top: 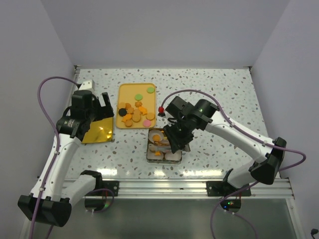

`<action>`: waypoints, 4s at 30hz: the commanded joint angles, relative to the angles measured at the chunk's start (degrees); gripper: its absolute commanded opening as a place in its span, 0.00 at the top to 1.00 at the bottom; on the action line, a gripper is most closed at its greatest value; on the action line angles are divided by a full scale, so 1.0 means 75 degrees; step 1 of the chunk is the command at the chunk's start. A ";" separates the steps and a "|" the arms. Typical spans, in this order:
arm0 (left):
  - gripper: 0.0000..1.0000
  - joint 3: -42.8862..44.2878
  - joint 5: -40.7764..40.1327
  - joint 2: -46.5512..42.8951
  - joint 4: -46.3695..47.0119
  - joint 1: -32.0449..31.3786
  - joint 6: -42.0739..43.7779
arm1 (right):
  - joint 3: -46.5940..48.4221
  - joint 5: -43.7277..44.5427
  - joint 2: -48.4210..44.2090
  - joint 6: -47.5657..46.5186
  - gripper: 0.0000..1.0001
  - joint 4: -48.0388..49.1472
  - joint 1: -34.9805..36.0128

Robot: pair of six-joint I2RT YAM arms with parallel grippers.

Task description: Pack the cookies

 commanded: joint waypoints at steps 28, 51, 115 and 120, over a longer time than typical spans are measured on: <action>0.00 0.0448 -0.0262 -0.0509 -0.0282 0.0071 0.0150 | 0.1767 0.0388 0.0279 0.0208 0.55 -0.0250 0.0209; 0.00 0.0554 -0.0168 -0.1646 -0.1289 0.0071 -0.0154 | 0.5354 0.1584 0.4288 0.0735 0.55 0.0254 -0.0294; 0.00 0.0027 -0.0122 -0.1541 -0.1079 0.0071 -0.0611 | 0.3410 0.1444 0.3398 0.0677 0.55 0.0383 -0.0611; 0.00 -0.0032 -0.0169 -0.1728 -0.1220 0.0071 -0.0811 | 0.3315 0.1327 0.3328 0.0560 0.60 0.0418 -0.0623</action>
